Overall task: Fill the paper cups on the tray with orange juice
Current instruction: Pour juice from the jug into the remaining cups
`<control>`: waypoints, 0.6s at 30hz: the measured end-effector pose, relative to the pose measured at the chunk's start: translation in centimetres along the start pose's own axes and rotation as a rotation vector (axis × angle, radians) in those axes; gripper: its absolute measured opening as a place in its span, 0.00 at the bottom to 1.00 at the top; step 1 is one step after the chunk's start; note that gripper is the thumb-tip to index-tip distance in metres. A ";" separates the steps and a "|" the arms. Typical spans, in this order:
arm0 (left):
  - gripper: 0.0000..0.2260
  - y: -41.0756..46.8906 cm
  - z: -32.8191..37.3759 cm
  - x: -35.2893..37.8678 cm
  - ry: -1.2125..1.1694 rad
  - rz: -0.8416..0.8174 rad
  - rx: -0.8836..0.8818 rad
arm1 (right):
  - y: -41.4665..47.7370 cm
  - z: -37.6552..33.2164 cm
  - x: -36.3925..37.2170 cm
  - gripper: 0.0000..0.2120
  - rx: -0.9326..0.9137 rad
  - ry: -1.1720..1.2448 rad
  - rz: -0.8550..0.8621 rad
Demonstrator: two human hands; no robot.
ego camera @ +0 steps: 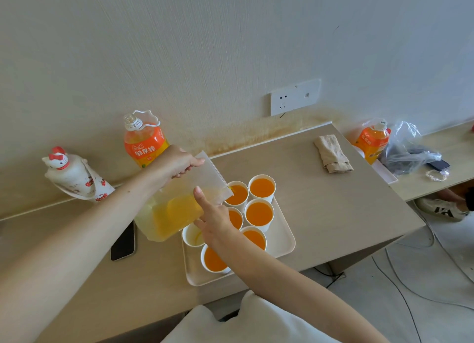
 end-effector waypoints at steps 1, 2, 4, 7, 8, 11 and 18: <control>0.20 0.0 0.0 0.0 0.000 0.002 0.003 | 0.2 0.2 -0.1 0.48 0.003 0.000 0.000; 0.20 0.0 0.0 -0.1 0.000 0.005 0.006 | 0.3 0.2 -0.1 0.47 0.006 -0.005 -0.002; 0.20 0.0 -0.1 -0.2 -0.014 0.009 0.014 | 0.4 0.2 -0.2 0.40 -0.011 -0.018 0.002; 0.20 0.1 -0.5 -0.2 -0.053 -0.006 0.028 | 0.6 -0.3 -0.4 0.36 -0.037 -0.013 0.009; 0.20 0.1 -0.6 -0.3 -0.064 -0.010 0.030 | 0.5 -0.5 -0.4 0.34 -0.036 -0.014 0.019; 0.19 0.1 -0.6 -0.4 -0.093 -0.010 0.043 | 0.3 -0.7 -0.4 0.28 -0.033 -0.010 0.030; 0.20 -1.0 -0.5 -1.4 -0.163 0.015 0.100 | -0.2 -1.1 0.0 0.30 -0.090 -0.082 0.039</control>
Point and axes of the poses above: each hand's wrist, its own y-axis towards the middle knuckle, its own x-axis out of the palm, z = x × y, the point moved 9 cm from there along y, towards the middle knuckle, and after that the axes turned 12 degrees about x, right-handed, at the moved point
